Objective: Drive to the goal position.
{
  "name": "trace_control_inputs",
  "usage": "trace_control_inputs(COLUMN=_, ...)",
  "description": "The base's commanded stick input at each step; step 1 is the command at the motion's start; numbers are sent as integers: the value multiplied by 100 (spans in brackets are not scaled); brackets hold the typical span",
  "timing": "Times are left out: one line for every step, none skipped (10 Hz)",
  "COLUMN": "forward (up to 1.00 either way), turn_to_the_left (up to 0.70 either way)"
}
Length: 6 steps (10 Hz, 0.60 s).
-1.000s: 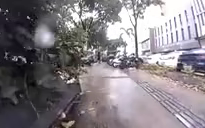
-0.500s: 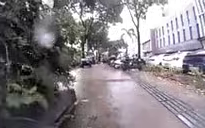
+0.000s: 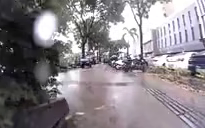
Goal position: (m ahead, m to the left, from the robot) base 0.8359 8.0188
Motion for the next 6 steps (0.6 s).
trace_control_inputs(forward=70, turn_to_the_left=0)
trace_control_inputs(forward=70, turn_to_the_left=1)
trace_control_inputs(forward=70, turn_to_the_left=0)
trace_control_inputs(forward=70, turn_to_the_left=0)
trace_control_inputs(forward=70, turn_to_the_left=0)
trace_control_inputs(forward=70, turn_to_the_left=0)
